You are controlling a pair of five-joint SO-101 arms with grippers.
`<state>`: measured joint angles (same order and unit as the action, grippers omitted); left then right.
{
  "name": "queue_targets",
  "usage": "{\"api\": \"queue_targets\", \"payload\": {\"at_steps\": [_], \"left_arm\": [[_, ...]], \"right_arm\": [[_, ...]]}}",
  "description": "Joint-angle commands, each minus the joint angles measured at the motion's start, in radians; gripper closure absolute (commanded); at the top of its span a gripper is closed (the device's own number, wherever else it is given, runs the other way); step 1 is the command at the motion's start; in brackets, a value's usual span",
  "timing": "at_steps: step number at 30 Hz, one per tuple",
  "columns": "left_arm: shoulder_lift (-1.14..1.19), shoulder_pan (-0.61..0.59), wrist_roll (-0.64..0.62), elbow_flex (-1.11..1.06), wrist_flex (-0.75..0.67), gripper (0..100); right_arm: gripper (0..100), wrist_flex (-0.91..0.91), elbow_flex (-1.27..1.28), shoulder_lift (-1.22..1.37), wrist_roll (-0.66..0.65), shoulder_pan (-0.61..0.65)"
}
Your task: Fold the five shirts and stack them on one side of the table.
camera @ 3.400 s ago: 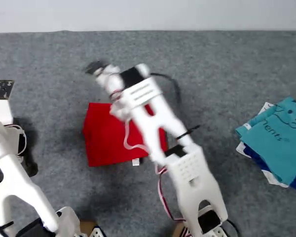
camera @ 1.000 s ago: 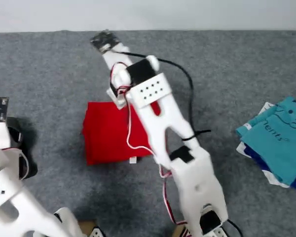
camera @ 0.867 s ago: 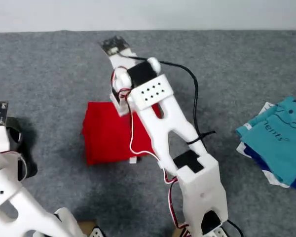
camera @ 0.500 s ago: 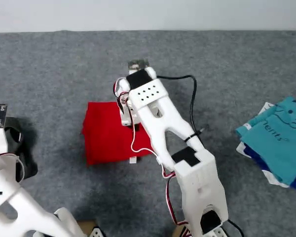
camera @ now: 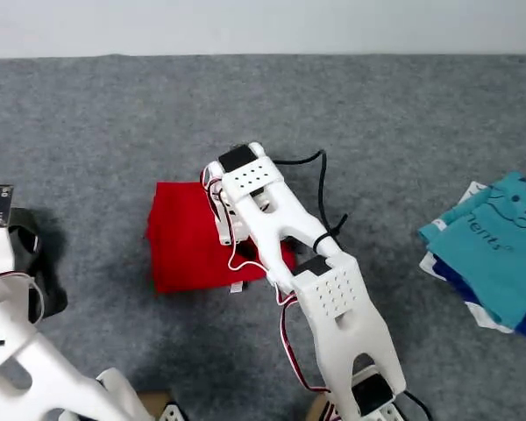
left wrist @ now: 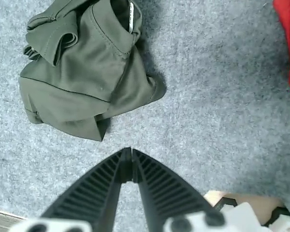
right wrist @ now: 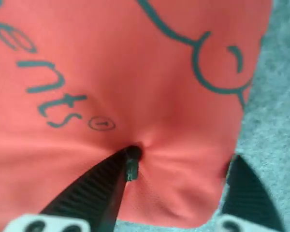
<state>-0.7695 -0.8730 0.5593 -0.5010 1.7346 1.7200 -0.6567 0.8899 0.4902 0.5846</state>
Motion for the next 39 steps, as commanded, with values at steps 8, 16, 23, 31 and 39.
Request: {"api": "queue_targets", "payload": {"at_steps": [8, 16, 23, 31, 39], "left_arm": [[-0.011, -0.002, 0.008, 0.002, -0.005, 99], [-0.011, -0.002, 0.008, 0.002, -0.006, 99], [-0.011, -0.002, 0.008, 0.002, -0.006, 99], [-0.011, -0.002, 0.008, 0.002, -0.003, 99], [-0.011, -0.002, 0.008, 0.002, 0.000, 99]], "right_arm": [[98.9, 0.070, -0.023, 0.018, -0.153, -0.110], [99.0, 0.074, -0.034, -0.168, -0.396, -0.311], [99.0, -0.028, -0.040, -0.217, -1.011, -0.481], [99.0, -0.266, -0.048, -0.222, -1.344, -0.562], [89.3, -0.191, -0.109, -0.268, -1.333, -0.536]]}}
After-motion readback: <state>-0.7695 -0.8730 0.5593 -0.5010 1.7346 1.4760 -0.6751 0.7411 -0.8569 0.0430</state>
